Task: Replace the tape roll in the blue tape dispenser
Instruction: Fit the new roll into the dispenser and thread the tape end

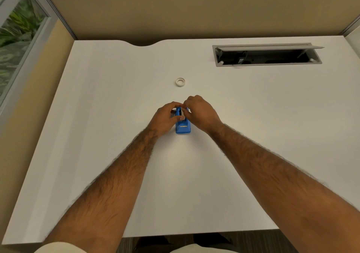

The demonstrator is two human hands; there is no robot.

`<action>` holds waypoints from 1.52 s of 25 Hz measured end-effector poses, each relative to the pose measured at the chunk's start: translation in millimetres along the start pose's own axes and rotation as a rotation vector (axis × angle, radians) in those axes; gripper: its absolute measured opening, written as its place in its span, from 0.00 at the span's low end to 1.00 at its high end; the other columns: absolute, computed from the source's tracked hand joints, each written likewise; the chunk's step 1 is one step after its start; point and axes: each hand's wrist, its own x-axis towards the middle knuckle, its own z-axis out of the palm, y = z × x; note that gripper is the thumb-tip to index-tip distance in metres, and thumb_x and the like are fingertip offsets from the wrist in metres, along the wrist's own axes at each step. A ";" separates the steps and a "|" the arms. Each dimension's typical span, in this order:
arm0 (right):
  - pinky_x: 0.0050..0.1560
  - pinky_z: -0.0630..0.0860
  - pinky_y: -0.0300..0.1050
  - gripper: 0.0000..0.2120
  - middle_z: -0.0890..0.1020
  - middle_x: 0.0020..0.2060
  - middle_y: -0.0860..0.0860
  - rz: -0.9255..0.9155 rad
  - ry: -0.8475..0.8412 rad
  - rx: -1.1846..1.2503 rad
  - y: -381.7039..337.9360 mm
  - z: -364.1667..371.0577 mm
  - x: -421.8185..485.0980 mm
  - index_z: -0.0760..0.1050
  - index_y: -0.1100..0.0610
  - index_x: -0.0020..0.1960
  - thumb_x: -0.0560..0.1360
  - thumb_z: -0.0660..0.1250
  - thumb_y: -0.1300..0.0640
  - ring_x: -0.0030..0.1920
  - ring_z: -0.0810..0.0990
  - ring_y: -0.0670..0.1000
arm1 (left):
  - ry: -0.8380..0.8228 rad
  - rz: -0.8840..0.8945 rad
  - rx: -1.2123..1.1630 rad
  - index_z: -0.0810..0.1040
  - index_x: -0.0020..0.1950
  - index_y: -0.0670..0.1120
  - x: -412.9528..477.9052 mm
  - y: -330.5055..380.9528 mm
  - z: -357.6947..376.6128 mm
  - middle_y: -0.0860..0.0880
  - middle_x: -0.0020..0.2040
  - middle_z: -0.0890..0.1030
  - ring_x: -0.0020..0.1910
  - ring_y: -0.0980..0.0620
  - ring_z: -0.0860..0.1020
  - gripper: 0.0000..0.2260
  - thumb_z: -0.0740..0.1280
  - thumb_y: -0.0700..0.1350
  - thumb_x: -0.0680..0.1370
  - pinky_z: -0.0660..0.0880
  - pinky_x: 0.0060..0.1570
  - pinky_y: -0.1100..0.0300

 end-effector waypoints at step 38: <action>0.36 0.69 0.45 0.08 0.79 0.39 0.53 0.048 0.056 -0.028 -14.2 9.8 -25.9 0.78 0.58 0.45 0.79 0.63 0.57 0.39 0.76 0.53 | 0.056 0.010 -0.011 0.79 0.57 0.47 8.4 5.5 -1.0 0.49 0.55 0.82 0.52 0.51 0.81 0.07 0.66 0.47 0.81 0.77 0.52 0.61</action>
